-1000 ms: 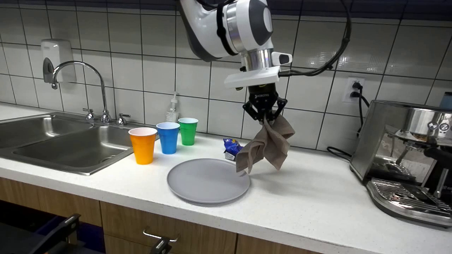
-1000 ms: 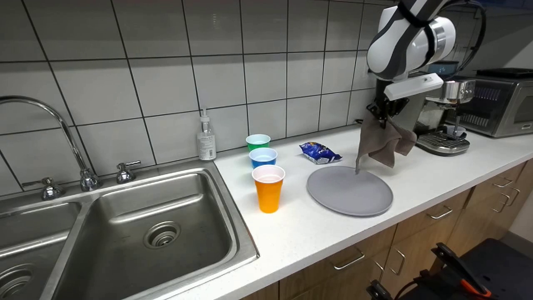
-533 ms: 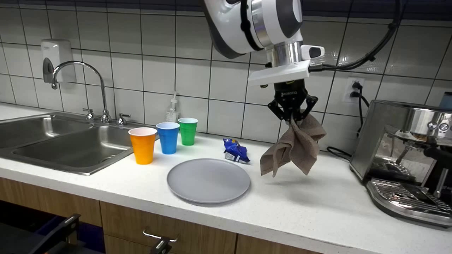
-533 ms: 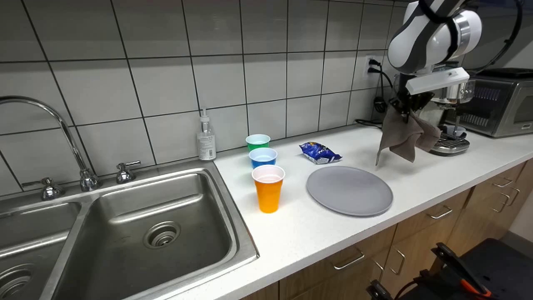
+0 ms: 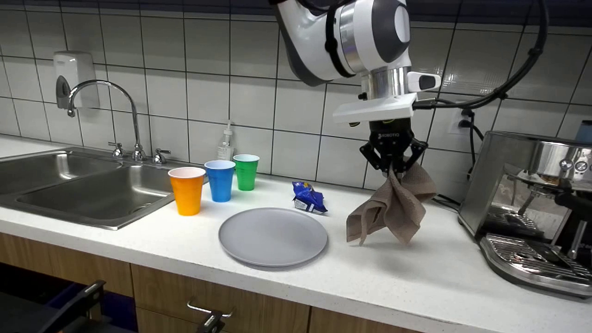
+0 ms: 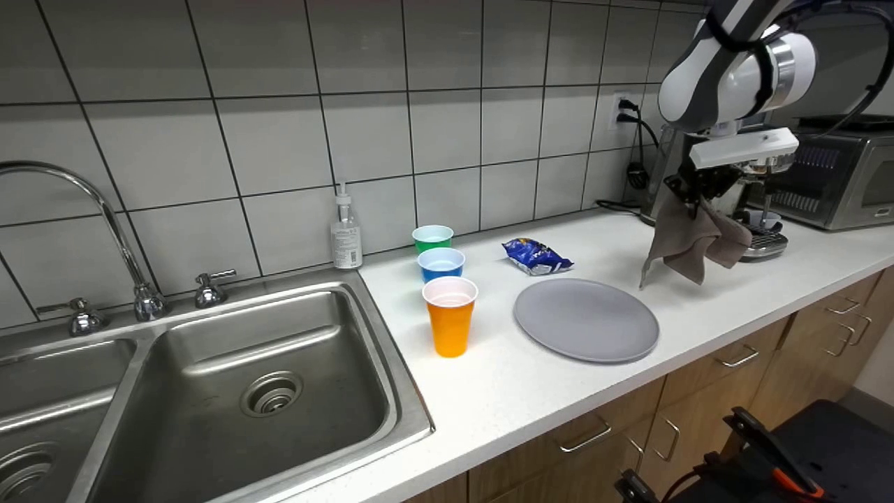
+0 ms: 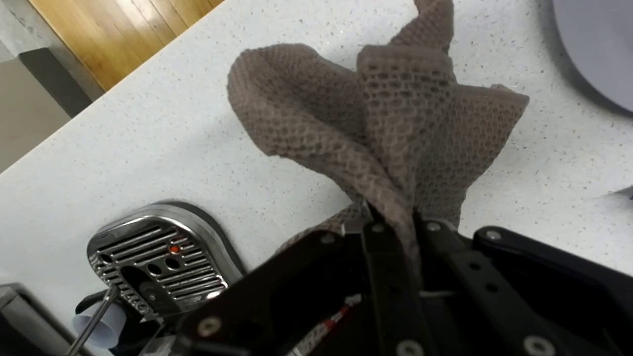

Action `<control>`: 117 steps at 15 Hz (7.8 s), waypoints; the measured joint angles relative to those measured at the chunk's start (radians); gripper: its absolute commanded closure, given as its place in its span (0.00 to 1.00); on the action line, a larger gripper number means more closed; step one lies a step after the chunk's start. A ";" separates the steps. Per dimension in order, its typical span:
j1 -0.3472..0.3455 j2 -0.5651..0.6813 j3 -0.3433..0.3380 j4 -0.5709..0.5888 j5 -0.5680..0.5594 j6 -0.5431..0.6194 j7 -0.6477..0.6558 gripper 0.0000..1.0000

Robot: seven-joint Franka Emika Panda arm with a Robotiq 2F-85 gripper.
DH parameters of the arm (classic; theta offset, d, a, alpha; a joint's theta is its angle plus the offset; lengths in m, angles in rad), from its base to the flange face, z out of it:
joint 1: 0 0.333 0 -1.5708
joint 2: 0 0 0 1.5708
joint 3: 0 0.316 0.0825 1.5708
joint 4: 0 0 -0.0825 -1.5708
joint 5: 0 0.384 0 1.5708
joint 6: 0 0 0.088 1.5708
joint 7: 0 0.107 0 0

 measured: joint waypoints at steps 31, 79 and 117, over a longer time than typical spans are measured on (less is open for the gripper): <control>0.002 0.196 0.016 0.154 0.159 -0.028 0.012 0.00; 0.272 -0.169 0.397 -0.201 0.327 -0.090 -0.208 0.00; 0.359 0.041 0.466 -0.136 0.304 0.082 -0.187 1.00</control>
